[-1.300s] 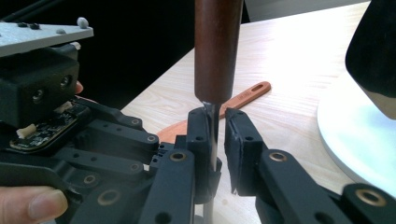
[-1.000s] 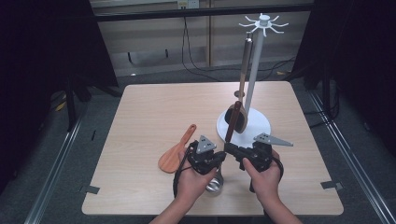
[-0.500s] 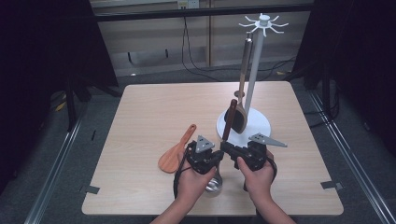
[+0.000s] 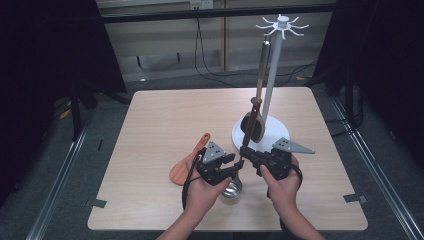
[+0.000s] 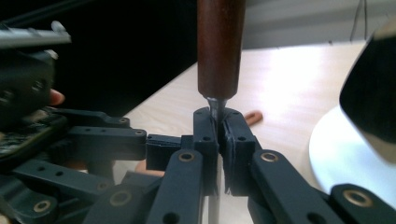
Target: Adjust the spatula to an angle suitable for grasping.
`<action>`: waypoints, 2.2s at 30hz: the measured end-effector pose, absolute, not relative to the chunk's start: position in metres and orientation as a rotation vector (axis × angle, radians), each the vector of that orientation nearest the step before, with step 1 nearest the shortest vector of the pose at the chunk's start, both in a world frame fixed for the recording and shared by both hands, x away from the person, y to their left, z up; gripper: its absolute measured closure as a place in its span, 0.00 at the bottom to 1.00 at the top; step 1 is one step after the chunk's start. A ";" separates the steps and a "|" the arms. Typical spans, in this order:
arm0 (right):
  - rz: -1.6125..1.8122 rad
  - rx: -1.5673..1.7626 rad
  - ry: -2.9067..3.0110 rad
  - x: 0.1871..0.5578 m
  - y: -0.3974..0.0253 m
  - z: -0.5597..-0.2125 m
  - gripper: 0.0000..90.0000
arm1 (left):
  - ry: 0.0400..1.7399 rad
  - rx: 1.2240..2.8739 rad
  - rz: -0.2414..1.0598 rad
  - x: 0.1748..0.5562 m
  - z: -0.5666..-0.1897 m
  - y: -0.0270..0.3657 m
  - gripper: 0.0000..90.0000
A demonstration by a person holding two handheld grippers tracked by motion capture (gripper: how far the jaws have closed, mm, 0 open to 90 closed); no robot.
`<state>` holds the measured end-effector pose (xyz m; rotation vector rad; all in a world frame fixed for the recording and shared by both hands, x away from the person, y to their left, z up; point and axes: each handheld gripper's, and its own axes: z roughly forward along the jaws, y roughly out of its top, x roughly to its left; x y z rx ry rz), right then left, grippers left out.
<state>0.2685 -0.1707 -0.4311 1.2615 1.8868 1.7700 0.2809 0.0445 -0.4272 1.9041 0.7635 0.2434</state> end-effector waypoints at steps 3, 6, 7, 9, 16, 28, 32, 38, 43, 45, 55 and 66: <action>1.795 1.216 1.877 0.271 -0.179 -0.421 0.96 | 0.767 1.888 0.248 0.284 -0.429 0.049 0.52; 1.799 1.165 1.882 0.274 -0.186 -0.413 0.96 | 0.778 1.874 0.250 0.286 -0.429 0.053 0.44; 1.799 1.160 1.879 0.274 -0.188 -0.411 0.96 | 0.775 1.882 0.257 0.287 -0.429 0.055 0.41; 1.801 1.127 1.894 0.277 -0.190 -0.405 0.96 | 0.786 1.878 0.272 0.288 -0.429 0.057 0.35; 1.804 1.048 1.914 0.283 -0.197 -0.392 0.96 | 0.793 1.887 0.267 0.290 -0.434 0.060 0.26; 1.840 0.991 1.914 0.294 -0.207 -0.376 0.96 | 0.808 1.888 0.272 0.292 -0.436 0.064 0.22; 1.835 0.971 1.907 0.297 -0.211 -0.368 0.96 | 0.809 1.885 0.252 0.292 -0.437 0.064 0.21; 1.828 0.952 1.908 0.300 -0.213 -0.359 0.95 | 0.817 1.890 0.249 0.293 -0.439 0.064 0.20; 1.822 0.950 1.904 0.304 -0.216 -0.352 0.95 | 0.816 1.902 0.247 0.294 -0.441 0.065 0.20; 1.815 0.943 1.899 0.306 -0.217 -0.348 0.95 | 0.824 1.902 0.248 0.294 -0.442 0.065 0.19; 1.820 0.924 1.895 0.311 -0.218 -0.336 0.95 | 0.825 1.941 0.251 0.294 -0.446 0.064 0.18; 1.811 0.917 1.884 0.319 -0.225 -0.321 0.95 | 0.817 1.971 0.244 0.294 -0.450 0.063 0.17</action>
